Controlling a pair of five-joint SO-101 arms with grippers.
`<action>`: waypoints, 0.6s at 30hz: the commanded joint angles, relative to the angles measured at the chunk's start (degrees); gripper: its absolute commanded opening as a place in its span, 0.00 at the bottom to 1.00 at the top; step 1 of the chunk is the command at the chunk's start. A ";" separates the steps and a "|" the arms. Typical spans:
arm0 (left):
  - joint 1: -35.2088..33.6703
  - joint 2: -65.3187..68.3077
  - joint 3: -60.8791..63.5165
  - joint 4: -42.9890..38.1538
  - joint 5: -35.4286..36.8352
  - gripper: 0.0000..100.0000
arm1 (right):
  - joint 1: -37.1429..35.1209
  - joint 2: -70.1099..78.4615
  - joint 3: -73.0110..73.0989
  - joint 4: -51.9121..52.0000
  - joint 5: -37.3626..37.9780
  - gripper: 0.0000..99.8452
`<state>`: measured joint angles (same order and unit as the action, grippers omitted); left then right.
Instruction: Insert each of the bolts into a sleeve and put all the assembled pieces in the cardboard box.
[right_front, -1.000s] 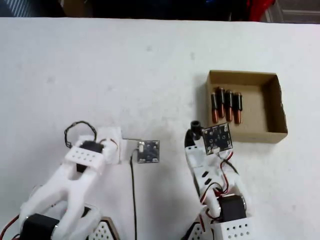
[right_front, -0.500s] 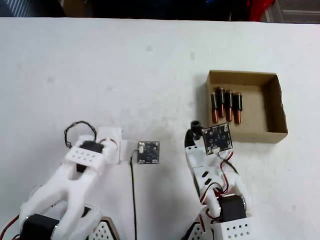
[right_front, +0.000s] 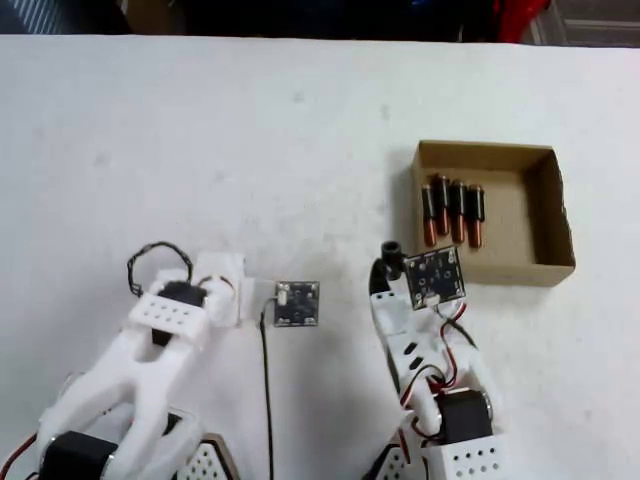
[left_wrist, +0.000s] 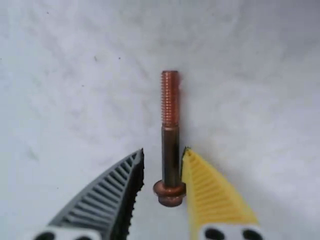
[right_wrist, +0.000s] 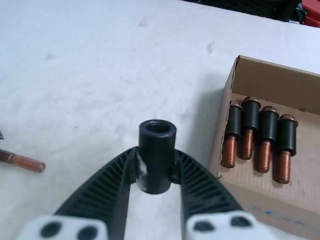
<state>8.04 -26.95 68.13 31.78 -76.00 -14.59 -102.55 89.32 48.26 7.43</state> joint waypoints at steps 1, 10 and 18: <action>-0.04 -1.80 -5.10 -0.79 5.01 0.15 | 0.48 -0.57 -0.26 -1.54 -0.09 0.02; 0.04 -1.80 -20.04 14.42 20.13 0.15 | 0.48 -0.57 -0.26 -1.54 -0.09 0.02; -0.04 -1.80 -37.54 32.97 35.78 0.15 | 0.48 -0.57 -0.18 -1.54 -0.09 0.02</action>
<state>8.04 -26.95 38.33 58.24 -44.62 -14.59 -102.55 89.32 48.26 7.43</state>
